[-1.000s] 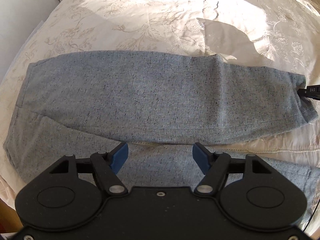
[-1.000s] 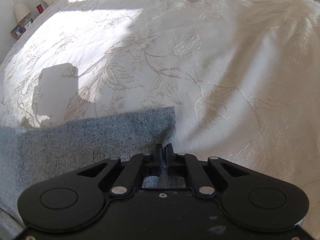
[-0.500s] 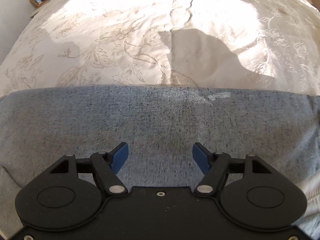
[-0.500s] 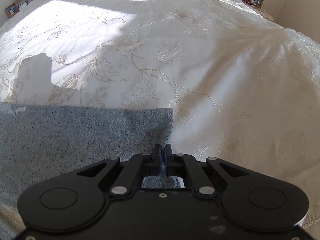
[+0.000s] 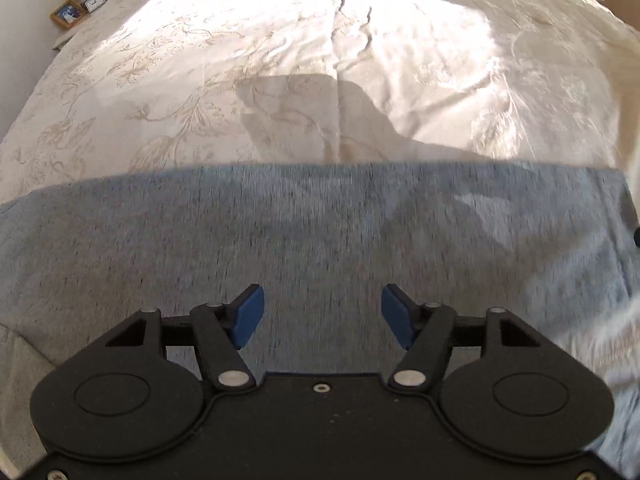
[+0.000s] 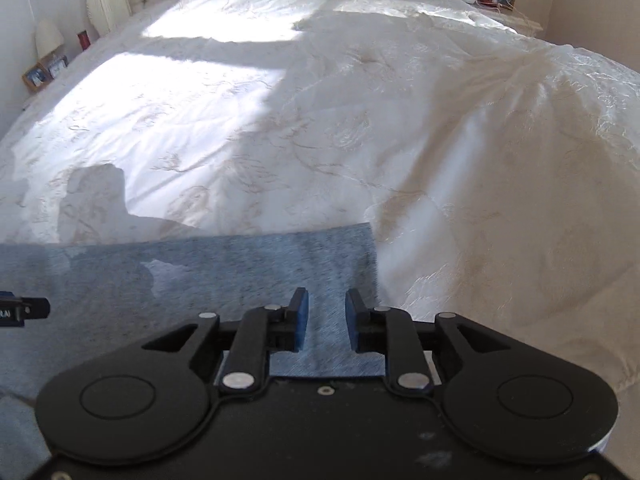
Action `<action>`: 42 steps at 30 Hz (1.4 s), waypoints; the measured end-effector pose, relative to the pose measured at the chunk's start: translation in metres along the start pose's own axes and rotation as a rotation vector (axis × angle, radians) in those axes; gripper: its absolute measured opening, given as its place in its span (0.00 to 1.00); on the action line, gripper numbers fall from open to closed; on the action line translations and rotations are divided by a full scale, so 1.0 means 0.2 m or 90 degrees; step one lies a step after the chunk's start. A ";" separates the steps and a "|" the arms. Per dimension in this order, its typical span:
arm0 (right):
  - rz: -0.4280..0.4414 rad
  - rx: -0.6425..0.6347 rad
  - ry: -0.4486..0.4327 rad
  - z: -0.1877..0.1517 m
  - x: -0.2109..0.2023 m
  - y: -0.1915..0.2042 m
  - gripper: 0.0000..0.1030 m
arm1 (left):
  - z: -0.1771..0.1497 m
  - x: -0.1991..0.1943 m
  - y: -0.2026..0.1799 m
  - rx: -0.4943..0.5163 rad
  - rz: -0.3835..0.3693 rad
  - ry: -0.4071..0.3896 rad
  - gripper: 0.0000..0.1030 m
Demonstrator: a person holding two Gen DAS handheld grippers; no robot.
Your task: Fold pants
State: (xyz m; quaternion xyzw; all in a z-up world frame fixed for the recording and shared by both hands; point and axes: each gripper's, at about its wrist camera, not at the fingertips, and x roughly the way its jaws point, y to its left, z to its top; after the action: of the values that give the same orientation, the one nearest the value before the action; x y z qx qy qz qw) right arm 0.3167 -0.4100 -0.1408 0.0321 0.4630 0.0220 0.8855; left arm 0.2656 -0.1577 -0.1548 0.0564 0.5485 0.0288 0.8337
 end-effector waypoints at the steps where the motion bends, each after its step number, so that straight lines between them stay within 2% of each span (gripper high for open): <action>1: 0.003 -0.008 0.003 -0.04 -0.02 0.03 0.25 | -0.04 0.02 -0.02 0.014 0.011 0.015 0.67; 5: -0.021 -0.023 0.052 -0.19 0.00 0.09 0.25 | -0.27 0.14 -0.02 0.055 0.033 0.097 0.69; 6: -0.027 -0.013 0.061 -0.22 -0.01 0.08 0.25 | -0.32 0.15 -0.02 0.067 0.036 0.089 0.69; 7: -0.032 0.003 0.065 -0.25 -0.03 0.06 0.25 | -0.34 0.13 -0.03 0.074 0.041 0.059 0.69; 9: -0.040 0.026 0.060 -0.29 -0.10 0.04 0.25 | -0.35 0.09 -0.05 0.085 0.049 0.056 0.68; 10: -0.042 0.034 0.056 -0.32 -0.15 0.02 0.25 | -0.34 0.06 -0.05 0.079 0.041 0.054 0.64; 13: -0.040 0.057 0.047 -0.40 -0.31 -0.01 0.26 | -0.35 -0.08 -0.02 0.059 -0.001 0.020 0.64; 17: -0.028 0.107 0.064 -0.60 -0.51 -0.01 0.26 | -0.45 -0.23 -0.02 0.108 -0.017 -0.005 0.64; 21: -0.032 0.169 0.100 -0.82 -0.66 0.01 0.27 | -0.63 -0.28 0.01 0.149 -0.030 0.021 0.65; 26: -0.060 0.232 0.128 -1.03 -0.71 0.05 0.27 | -0.83 -0.19 0.07 0.193 -0.005 0.086 0.65; 29: -0.071 0.288 0.124 -1.06 -0.69 0.03 0.27 | -0.86 -0.12 0.14 0.170 -0.032 0.112 0.67; 33: -0.081 0.362 0.107 -1.04 -0.64 -0.01 0.30 | -0.79 -0.07 0.19 0.130 -0.068 0.144 0.67; 38: -0.099 0.464 0.136 -1.03 -0.52 -0.04 0.33 | -0.77 -0.07 0.21 0.153 -0.087 0.138 0.67; 40: -0.105 0.456 0.142 -1.00 -0.52 -0.02 0.28 | -0.78 -0.09 0.21 0.165 -0.091 0.133 0.67; 41: -0.112 0.435 0.136 -0.98 -0.52 0.01 0.21 | -0.78 -0.10 0.22 0.165 -0.093 0.131 0.66; 42: -0.118 0.406 0.130 -0.96 -0.55 0.04 0.05 | -0.79 -0.11 0.22 0.162 -0.097 0.131 0.66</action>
State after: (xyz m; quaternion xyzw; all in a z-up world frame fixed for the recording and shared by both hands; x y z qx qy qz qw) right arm 0.0962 -0.4023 -0.1602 0.2628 0.5339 -0.2009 0.7782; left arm 0.1118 -0.1075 -0.1911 0.1165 0.6327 -0.0984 0.7592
